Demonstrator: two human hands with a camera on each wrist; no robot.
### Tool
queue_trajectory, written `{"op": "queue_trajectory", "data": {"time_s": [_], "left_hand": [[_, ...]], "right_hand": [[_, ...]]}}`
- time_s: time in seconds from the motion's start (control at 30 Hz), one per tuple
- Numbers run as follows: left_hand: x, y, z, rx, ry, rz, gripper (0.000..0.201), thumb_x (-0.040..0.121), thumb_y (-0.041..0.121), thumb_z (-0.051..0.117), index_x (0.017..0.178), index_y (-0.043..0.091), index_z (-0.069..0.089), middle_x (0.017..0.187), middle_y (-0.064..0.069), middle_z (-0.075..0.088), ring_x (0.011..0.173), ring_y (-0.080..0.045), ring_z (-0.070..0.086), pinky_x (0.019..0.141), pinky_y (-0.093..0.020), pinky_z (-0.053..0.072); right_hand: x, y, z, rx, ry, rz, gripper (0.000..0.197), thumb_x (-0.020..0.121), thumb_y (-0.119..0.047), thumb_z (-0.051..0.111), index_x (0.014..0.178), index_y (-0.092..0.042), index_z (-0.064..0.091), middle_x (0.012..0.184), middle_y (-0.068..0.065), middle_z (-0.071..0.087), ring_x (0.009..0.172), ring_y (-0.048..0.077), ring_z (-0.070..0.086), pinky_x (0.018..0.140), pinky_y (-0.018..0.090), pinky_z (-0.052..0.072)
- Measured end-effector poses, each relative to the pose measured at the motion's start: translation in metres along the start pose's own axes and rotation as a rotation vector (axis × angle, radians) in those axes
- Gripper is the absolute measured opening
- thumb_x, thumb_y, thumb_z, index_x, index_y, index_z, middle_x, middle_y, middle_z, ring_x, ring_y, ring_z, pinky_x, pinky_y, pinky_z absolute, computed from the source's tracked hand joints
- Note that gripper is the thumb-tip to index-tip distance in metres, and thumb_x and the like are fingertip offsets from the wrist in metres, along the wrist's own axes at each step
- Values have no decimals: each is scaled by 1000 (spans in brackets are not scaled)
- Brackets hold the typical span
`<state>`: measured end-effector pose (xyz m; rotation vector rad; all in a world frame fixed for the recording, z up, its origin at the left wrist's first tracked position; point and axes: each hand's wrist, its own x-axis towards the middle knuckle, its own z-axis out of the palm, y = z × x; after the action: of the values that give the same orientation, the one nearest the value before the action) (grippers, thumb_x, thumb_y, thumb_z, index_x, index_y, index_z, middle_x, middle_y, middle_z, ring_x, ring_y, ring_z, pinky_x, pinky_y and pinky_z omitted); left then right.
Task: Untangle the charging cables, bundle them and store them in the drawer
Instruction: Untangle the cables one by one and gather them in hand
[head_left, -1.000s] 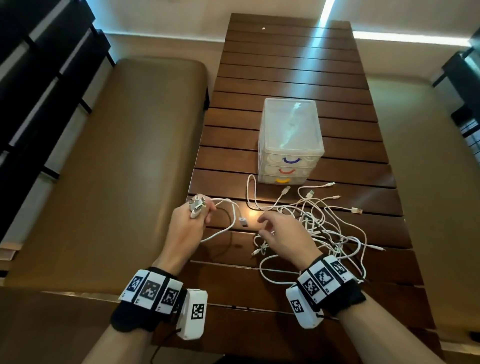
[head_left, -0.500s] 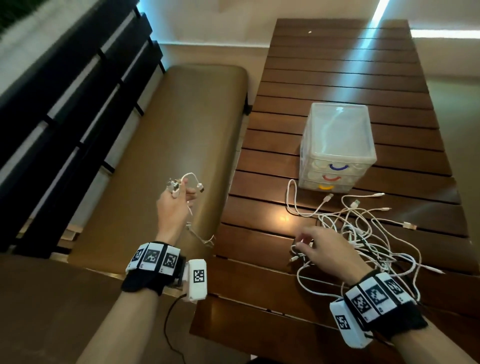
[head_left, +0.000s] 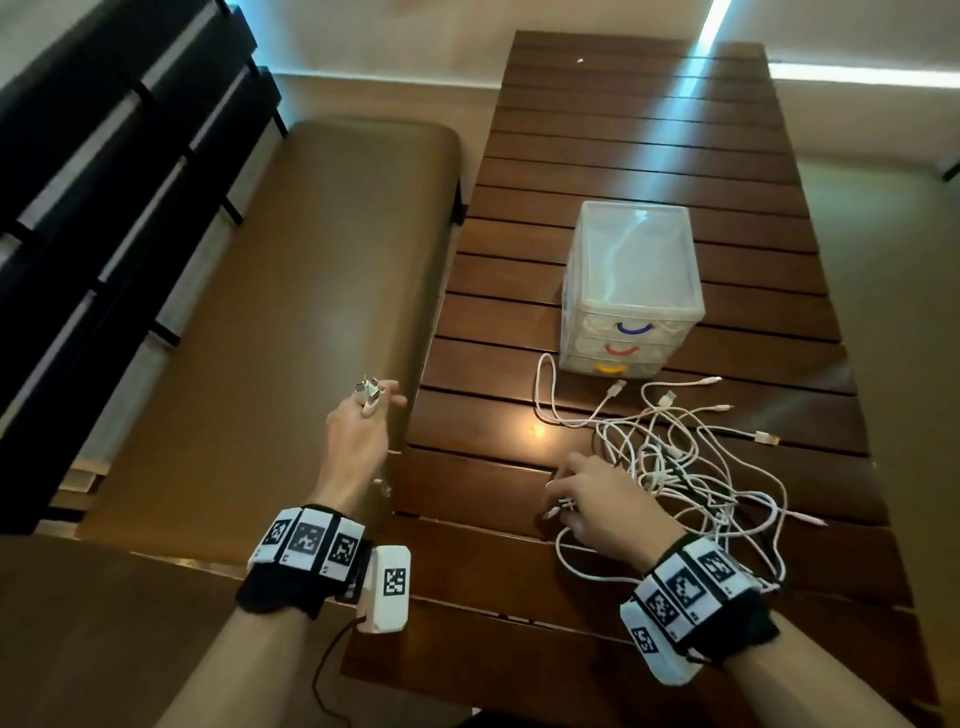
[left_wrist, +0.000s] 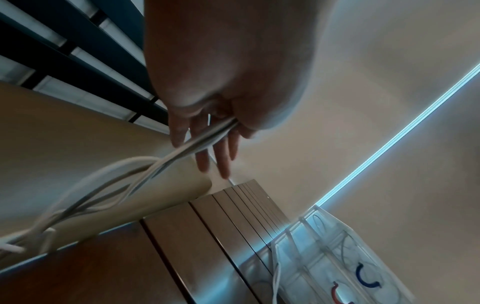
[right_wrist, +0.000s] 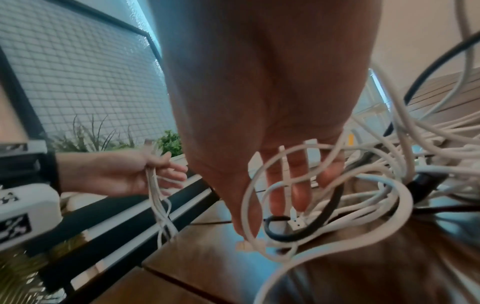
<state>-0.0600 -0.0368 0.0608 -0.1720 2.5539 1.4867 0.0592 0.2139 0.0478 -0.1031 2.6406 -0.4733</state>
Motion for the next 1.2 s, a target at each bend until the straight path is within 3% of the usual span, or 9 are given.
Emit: {"op": "queue_trajectory", "data": {"time_s": [0.2, 0.47, 0.6, 0.67, 0.77, 0.93, 1.07, 1.13, 1.2], "left_hand": [[-6, 2, 16, -63, -157, 73, 41, 106, 42, 38, 92, 20, 69, 61, 2, 51, 56, -12, 47, 52, -27, 38], [-38, 15, 43, -154, -257, 129, 43, 101, 49, 39, 86, 25, 71, 56, 11, 45, 50, -2, 39, 49, -17, 32], [-59, 29, 66, -173, -292, 215, 38, 101, 48, 42, 91, 29, 73, 75, -9, 65, 65, -20, 57, 61, -35, 45], [-65, 39, 74, -188, -331, 248, 31, 101, 41, 46, 98, 27, 74, 89, -8, 73, 78, -20, 68, 68, -31, 53], [-67, 47, 80, -205, -422, 227, 31, 100, 37, 52, 99, 15, 73, 75, -1, 69, 65, -3, 66, 55, -15, 47], [-55, 36, 83, -119, -540, 293, 56, 84, 69, 59, 108, 20, 71, 96, -4, 74, 91, -18, 71, 80, -41, 57], [-54, 40, 83, -146, -577, 256, 31, 87, 42, 71, 108, 21, 66, 99, -2, 72, 90, -14, 70, 75, -31, 58], [-58, 44, 82, -216, -576, 227, 12, 96, 32, 65, 97, 21, 67, 87, 1, 72, 77, -12, 69, 64, -24, 54], [-61, 47, 80, -288, -529, 211, 28, 97, 38, 56, 83, 15, 64, 71, 1, 66, 63, -11, 65, 55, -20, 50]], "right_hand": [[4, -6, 19, -191, 27, 1, 25, 96, -30, 60, 120, -26, 66, 130, 2, 48, 123, 23, 42, 100, 38, 38], [5, 0, 6, 120, 418, -31, 14, 88, -35, 71, 94, -23, 75, 96, -6, 60, 94, 16, 49, 85, 37, 48], [-1, -8, -18, 376, 626, -25, 6, 89, -26, 73, 90, -20, 74, 85, -9, 67, 84, 11, 55, 79, 33, 49], [-5, -16, -32, 535, 678, -17, 6, 89, -24, 72, 91, -19, 75, 84, -11, 68, 80, 6, 60, 75, 28, 50], [-7, -21, -41, 803, 650, -25, 7, 88, -24, 74, 90, -18, 78, 83, -8, 73, 79, 9, 66, 73, 26, 52], [-9, -18, -38, 1186, 546, -40, 14, 90, -10, 71, 102, -10, 78, 99, 6, 61, 84, 2, 64, 75, 19, 52], [-3, -11, -26, 1378, 349, -74, 25, 100, -24, 55, 113, -16, 75, 115, 8, 70, 112, 22, 65, 93, 37, 54], [-1, -10, -22, 1458, 263, -9, 30, 105, -26, 44, 116, -17, 71, 110, 10, 72, 101, 30, 67, 83, 37, 55], [-1, -11, -17, 1292, 247, -16, 32, 106, -29, 40, 107, -17, 70, 95, 12, 69, 86, 30, 65, 75, 38, 54]]}}
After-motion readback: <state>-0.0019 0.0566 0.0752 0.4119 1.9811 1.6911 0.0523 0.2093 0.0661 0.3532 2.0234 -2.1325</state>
